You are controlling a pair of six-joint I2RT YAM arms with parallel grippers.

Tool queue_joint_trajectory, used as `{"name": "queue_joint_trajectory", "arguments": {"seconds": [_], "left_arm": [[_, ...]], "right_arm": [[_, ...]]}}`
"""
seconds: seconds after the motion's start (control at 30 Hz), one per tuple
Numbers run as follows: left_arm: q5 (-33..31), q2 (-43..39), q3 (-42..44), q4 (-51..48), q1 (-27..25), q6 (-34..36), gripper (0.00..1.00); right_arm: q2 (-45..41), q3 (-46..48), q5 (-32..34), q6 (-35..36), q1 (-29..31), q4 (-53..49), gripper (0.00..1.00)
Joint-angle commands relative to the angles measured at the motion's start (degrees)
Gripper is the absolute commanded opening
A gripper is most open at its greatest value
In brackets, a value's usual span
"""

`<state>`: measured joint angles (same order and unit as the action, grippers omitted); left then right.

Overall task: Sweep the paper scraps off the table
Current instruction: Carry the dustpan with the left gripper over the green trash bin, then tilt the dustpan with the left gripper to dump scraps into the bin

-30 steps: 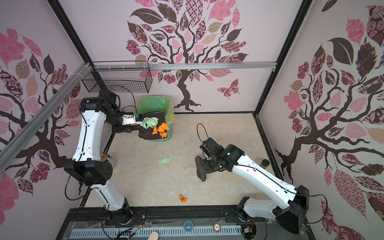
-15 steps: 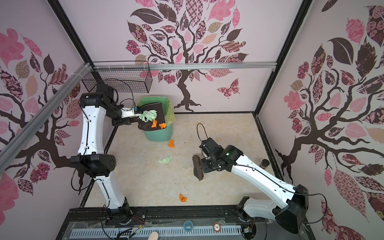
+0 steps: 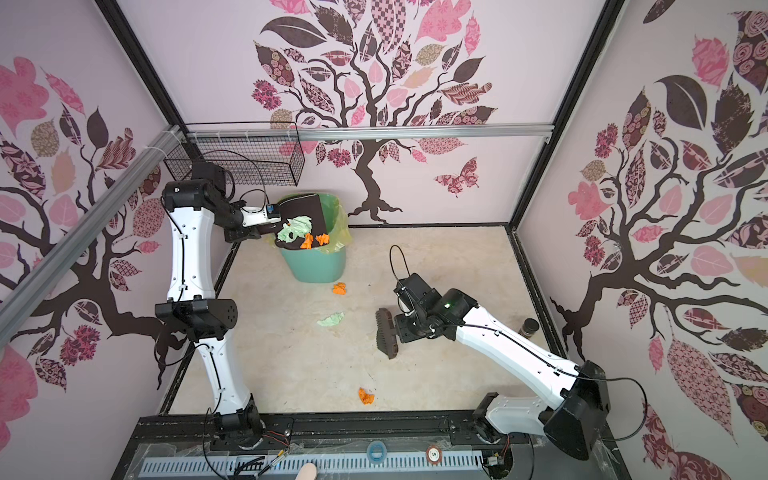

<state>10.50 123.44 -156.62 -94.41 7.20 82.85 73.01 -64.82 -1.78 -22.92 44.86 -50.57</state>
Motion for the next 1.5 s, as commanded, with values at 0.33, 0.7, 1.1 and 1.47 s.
{"name": "queue_joint_trajectory", "arguments": {"seconds": [0.33,0.7,1.1,1.47], "left_arm": [[1.27,4.64,-8.23,1.8,1.76,-0.2,0.0],[-0.09,8.33,-8.53,9.75,0.05,-1.24,0.0],[-2.85,6.55,-7.06,25.6,-0.36,-1.68,0.0],[-5.9,3.6,-4.49,30.98,-1.77,-0.29,0.0]], "right_arm": [[7.03,5.2,-2.7,0.25,1.82,-3.07,0.0],[7.47,6.37,-3.15,0.48,2.09,-1.93,0.0],[8.91,7.54,-4.67,0.94,2.13,1.06,0.0],[4.72,7.77,-1.51,1.04,2.1,-0.56,0.0]]}}
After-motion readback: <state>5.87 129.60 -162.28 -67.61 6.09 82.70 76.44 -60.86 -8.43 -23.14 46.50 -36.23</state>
